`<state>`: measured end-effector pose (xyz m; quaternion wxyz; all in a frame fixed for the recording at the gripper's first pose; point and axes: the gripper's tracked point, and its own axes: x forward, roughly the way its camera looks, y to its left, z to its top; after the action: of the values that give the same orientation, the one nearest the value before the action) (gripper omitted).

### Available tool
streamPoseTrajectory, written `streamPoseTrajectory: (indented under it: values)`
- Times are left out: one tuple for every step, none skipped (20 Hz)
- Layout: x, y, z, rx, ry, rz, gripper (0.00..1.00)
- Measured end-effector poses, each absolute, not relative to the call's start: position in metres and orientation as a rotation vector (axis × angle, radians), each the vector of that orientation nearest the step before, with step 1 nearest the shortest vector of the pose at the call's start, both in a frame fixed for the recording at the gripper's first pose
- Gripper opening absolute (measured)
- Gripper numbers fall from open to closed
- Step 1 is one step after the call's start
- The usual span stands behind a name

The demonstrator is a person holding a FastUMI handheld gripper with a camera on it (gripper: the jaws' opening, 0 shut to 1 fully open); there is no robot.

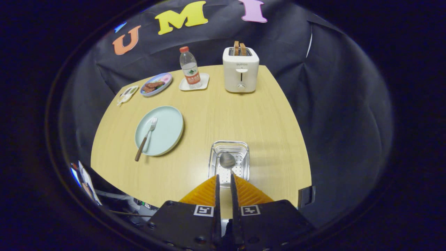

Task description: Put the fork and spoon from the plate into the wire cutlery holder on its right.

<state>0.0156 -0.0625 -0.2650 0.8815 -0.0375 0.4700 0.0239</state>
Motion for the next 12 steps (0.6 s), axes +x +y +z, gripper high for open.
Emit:
streamPoseTrajectory:
  values:
    - [0.018,-0.057,-0.262,-0.077,0.967,0.062,0.15]
    - [0.02,-0.051,-0.262,-0.08,0.957,0.07,0.21]
    - [0.022,-0.044,-0.262,-0.087,0.95,0.078,0.24]
    - [0.024,-0.038,-0.263,-0.092,0.945,0.085,0.3]
    - [0.024,-0.028,-0.264,-0.092,0.941,0.1,0.34]
    - [0.024,-0.019,-0.265,-0.095,0.939,0.108,0.39]
    - [0.025,-0.01,-0.267,-0.098,0.941,0.118,0.42]
    - [0.026,-0.001,-0.27,-0.098,0.941,0.123,0.44]
    - [0.027,0.008,-0.272,-0.099,0.943,0.129,0.47]
    - [0.028,0.018,-0.275,-0.098,0.946,0.134,0.49]
    - [0.029,0.027,-0.279,-0.102,0.948,0.133,0.51]
    - [0.031,0.037,-0.284,-0.105,0.947,0.137,0.58]
